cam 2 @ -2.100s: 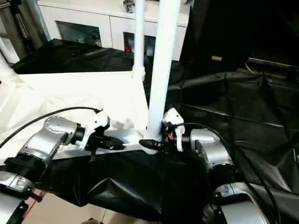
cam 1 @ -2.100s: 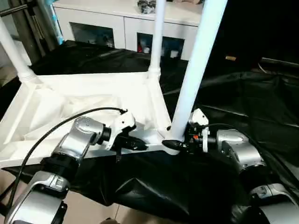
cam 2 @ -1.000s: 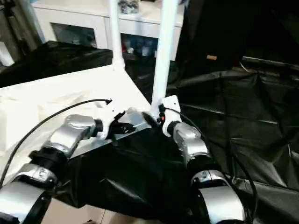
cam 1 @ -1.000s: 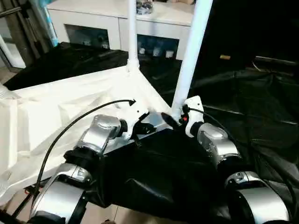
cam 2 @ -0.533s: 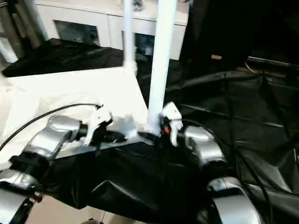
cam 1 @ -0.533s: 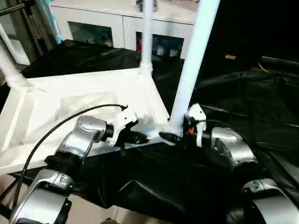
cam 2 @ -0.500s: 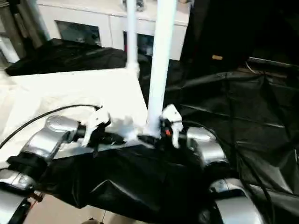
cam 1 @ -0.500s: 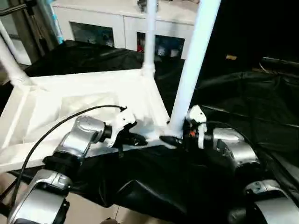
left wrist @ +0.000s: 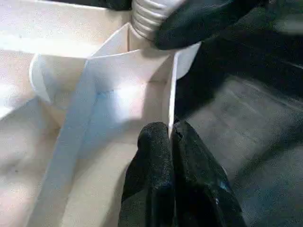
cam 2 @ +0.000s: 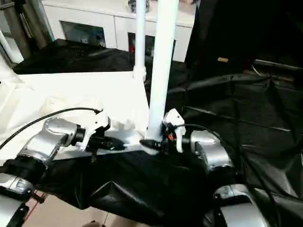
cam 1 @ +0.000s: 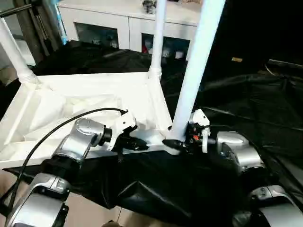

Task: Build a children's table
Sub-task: Rotate leg to tighten

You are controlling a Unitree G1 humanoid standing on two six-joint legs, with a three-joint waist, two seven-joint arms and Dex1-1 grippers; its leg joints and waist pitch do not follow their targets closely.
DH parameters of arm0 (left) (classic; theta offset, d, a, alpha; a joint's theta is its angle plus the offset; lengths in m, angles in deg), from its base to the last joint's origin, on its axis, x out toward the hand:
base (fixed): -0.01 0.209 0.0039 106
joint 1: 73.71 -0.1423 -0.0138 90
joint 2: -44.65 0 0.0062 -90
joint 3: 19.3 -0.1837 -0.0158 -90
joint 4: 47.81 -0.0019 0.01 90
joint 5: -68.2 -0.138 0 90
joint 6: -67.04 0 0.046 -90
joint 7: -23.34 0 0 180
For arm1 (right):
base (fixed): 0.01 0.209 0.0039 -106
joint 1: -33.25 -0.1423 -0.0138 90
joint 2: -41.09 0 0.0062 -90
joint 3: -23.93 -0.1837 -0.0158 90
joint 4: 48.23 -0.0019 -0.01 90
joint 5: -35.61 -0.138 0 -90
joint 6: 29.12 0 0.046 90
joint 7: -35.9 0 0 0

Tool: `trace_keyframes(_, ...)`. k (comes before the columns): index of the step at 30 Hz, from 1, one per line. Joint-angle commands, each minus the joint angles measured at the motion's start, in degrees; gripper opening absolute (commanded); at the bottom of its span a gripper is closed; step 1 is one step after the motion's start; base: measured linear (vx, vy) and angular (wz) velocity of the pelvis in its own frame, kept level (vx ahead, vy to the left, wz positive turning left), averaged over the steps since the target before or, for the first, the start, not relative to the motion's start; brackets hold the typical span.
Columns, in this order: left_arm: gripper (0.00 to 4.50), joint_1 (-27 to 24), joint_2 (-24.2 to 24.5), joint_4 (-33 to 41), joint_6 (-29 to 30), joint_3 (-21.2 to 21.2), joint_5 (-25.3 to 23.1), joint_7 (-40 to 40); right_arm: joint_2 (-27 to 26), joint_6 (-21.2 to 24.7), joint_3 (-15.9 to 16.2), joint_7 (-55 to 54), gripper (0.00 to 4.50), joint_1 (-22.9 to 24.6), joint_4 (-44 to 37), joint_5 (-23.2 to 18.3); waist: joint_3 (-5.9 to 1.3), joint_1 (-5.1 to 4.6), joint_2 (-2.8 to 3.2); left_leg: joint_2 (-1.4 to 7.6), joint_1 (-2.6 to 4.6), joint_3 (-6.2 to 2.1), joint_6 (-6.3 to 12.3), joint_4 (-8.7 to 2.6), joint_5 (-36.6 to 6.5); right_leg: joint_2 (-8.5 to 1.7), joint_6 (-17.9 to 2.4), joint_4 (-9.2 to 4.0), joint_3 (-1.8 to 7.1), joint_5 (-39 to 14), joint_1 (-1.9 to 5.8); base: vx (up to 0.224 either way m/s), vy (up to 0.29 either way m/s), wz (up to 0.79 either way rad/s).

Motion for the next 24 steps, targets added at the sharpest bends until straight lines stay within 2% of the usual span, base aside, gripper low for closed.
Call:
trace_keyframes(1,0.0,1.94,-3.4,0.46,0.42,0.1,0.7,-3.57,-2.44,0.78,2.06,-5.58,2.85,0.05,3.39,2.32,-2.98,-0.37,0.09,1.11,0.56,-0.28,-1.34,-4.2,-17.86,-3.28,-9.68,-5.05,2.19,-24.66,2.25,0.0,0.0,0.0)
trace_keyframes(2,0.0,2.39,-4.26,-0.03,0.68,0.29,0.35,-5.52,-3.31,0.83,1.42,-10.08,2.84,-0.8,5.17,2.72,-2.92,-0.41,0.09,1.1,0.21,-0.28,-0.93,-4.25,-17.62,-3.18,-9.05,-5.13,2.22,-24.18,2.4,0.0,0.0,0.0)
trace_keyframes(3,0.0,2.55,-4.57,-0.15,0.99,0.34,0.34,-5.98,-3.61,0.97,1.15,-11.31,2.84,-1.01,5.57,2.7,-3.07,-0.49,0.08,1.11,0.35,-0.22,-0.65,-4.21,-17.5,-3.15,-9.16,-5.12,2.3,-23.04,2.27,0.0,0.0,0.0)
trace_keyframes(4,0.0,3.44,-6.49,-0.87,2.49,0.7,0.15,-9.14,-5.48,1.87,-0.61,-18.2,2.84,-2.25,7.79,2.2,-3.18,-0.57,0.01,1.17,0.37,-0.18,-0.76,-4.16,-16.84,-3.1,-9.55,-4.88,2.33,-21.63,2.26,0.0,0.0,0.0)
trace_keyframes(6,0.0,4.24,-8.68,-1.56,3.55,0.99,0.01,-12.61,-7.63,2.05,-2.22,-23.21,2.84,-3.17,9.22,1.22,-3.17,-0.75,0.07,0.99,0.5,-0.01,-0.8,-4.06,-16.37,-2.87,-10.43,-4.77,2.34,-19.71,2.12,0.0,0.0,0.0)
trace_keyframes(9,0.0,4.26,-9.79,-1.46,3.54,0.92,0.06,-13.68,-8.65,0.94,-2.32,-22.94,2.84,-3.11,9.04,0.86,-3.25,-0.54,0.13,1.01,0.25,0.05,0.02,-4.0,-15.5,-2.82,-10.57,-4.64,2.33,-17.36,2.34,0.0,0.0,0.0)
trace_keyframes(10,0.0,4.05,-10.51,-1.2,3.26,0.77,0.08,-14.05,-9.37,0.09,-2.68,-22.01,3.38,-3.18,9.21,0.46,-3.32,-0.43,0.06,0.96,0.06,0.09,0.47,-3.97,-14.76,-2.8,-10.74,-4.49,2.31,-15.98,2.54,0.0,0.0,0.0)
trace_keyframes(12,0.0,3.81,-10.88,-1.05,2.8,0.68,0.02,-13.87,-10.02,-0.19,-3.49,-20.78,3.51,-3.51,9.59,-0.29,-3.37,-0.29,0.16,0.99,0.14,0.14,0.9,-3.92,-14.42,-2.85,-10.91,-4.46,2.33,-15.23,2.51,0.0,0.0,0.0)
trace_keyframes(13,0.0,3.46,-10.91,-0.78,2.43,0.34,-0.04,-13.39,-10.25,-0.72,-3.36,-19.27,3.72,-3.69,9.61,-0.48,-3.34,-0.3,0.14,1.01,0.1,0.13,1.11,-3.95,-14.47,-2.78,-11.15,-4.41,2.3,-14.82,2.54,0.0,0.0,0.0)
trace_keyframes(15,0.0,3.21,-10.71,-0.6,2.1,0.08,-0.11,-13.0,-10.09,-1.03,-2.85,-18.29,3.87,-3.64,9.38,-0.29,-3.29,-0.33,0.12,1.02,0.03,0.11,1.17,-3.98,-14.61,-2.8,-11.13,-4.43,2.27,-15.1,2.6,0.0,0.0,0.0)
trace_keyframes(16,0.0,2.79,-10.19,-0.26,1.29,-0.31,0.01,-11.8,-9.4,-2.0,-1.57,-16.68,3.96,-3.35,8.7,0.5,-3.27,-0.31,0.11,1.01,0.08,0.12,1.22,-4.0,-14.81,-2.8,-11.05,-4.52,2.26,-15.59,2.56,0.0,0.0,0.0)
trace_keyframes(19,0.0,1.71,-8.35,1.33,0.67,-1.02,0.84,-7.61,-7.37,-3.23,0.43,-9.29,4.0,-2.1,6.23,0.8,-3.26,-0.22,0.11,1.1,-0.1,0.05,1.83,-4.0,-15.23,-2.9,-10.8,-4.59,2.24,-16.06,2.76,0.0,0.0,0.0)
trace_keyframes(20,0.0,1.49,-7.93,1.69,0.66,-1.19,1.01,-6.75,-6.93,-3.41,0.77,-7.59,4.0,-1.79,5.62,0.7,-3.38,-0.25,0.05,1.13,-0.17,0.03,2.02,-3.98,-14.29,-2.88,-10.94,-4.37,2.3,-14.66,2.87,0.0,0.0,0.0)
trace_keyframes(24,0.0,0.22,-4.94,3.61,-0.27,-2.0,1.88,-0.59,-2.96,-4.77,2.19,2.85,4.0,0.21,1.82,0.02,-3.55,-0.21,0.19,1.16,-0.09,0.23,3.2,-3.66,-11.34,-2.68,-13.3,-3.7,2.3,-8.72,2.93,0.0,0.0,0.0)
